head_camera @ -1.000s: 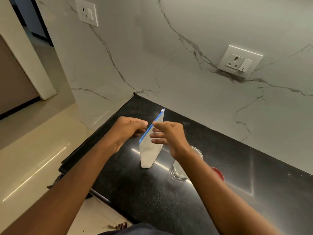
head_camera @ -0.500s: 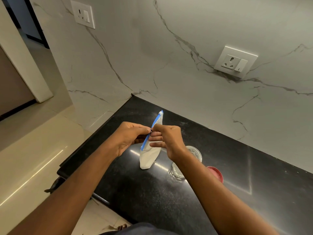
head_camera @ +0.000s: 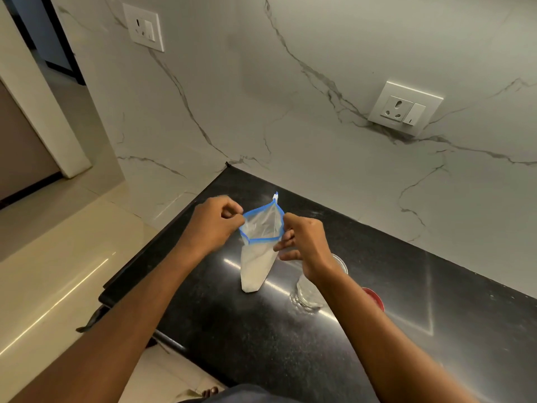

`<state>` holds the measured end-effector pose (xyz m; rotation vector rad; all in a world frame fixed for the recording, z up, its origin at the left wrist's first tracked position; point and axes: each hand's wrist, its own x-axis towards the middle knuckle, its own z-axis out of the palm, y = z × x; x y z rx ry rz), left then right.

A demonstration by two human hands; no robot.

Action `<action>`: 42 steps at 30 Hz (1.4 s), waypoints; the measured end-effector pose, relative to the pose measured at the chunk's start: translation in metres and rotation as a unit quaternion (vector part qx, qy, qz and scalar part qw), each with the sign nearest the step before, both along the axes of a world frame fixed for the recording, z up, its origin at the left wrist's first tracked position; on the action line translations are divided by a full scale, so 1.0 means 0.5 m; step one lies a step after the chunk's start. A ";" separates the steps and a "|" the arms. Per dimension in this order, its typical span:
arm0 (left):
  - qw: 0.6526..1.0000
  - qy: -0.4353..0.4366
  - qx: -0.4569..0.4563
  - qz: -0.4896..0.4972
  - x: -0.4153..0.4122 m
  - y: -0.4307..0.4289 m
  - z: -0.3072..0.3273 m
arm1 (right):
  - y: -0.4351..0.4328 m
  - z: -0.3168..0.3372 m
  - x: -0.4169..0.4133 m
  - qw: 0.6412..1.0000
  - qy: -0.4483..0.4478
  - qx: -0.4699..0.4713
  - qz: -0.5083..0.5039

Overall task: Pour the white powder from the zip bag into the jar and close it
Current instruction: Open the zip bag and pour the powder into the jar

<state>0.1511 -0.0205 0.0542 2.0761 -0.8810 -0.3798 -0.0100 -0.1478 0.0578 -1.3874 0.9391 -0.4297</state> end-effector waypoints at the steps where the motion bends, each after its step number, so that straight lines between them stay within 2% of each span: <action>1: 0.999 -0.032 0.011 0.005 0.011 0.001 0.004 | -0.005 0.000 -0.012 1.000 0.001 -0.007 -0.003; 6: 0.988 -0.133 0.080 -0.014 0.031 -0.013 0.021 | 0.003 -0.009 -0.047 0.999 0.006 -0.047 -0.006; 9: 0.981 -0.155 0.107 -0.040 0.012 -0.030 0.041 | 0.021 -0.009 -0.042 0.998 -0.005 -0.061 0.011; 11: 0.982 -0.146 0.109 -0.056 -0.007 -0.046 0.062 | 0.030 -0.006 -0.037 0.998 -0.009 -0.062 0.019; 16: 0.984 -0.058 0.118 -0.118 -0.063 -0.108 0.108 | 0.041 0.001 -0.032 0.997 -0.015 -0.065 0.035; 22: 0.973 -0.059 0.198 -0.098 -0.102 -0.175 0.104 | 0.064 -0.009 -0.035 0.996 -0.021 -0.085 0.031; 28: 0.985 -0.091 0.120 -0.089 -0.095 -0.147 0.135 | 0.043 0.003 -0.076 0.983 -0.027 -0.179 -0.008; 33: 0.980 -0.165 -0.025 -0.112 -0.123 -0.143 0.251 | -0.026 0.031 -0.138 0.964 -0.061 -0.227 -0.125; 37: 0.967 -0.183 -0.097 -0.146 -0.164 -0.176 0.326 | -0.084 0.039 -0.187 0.950 -0.045 -0.209 -0.227; 42: 0.958 -0.134 -0.144 -0.208 -0.207 -0.212 0.349 | -0.118 0.039 -0.254 0.961 -0.016 -0.114 -0.252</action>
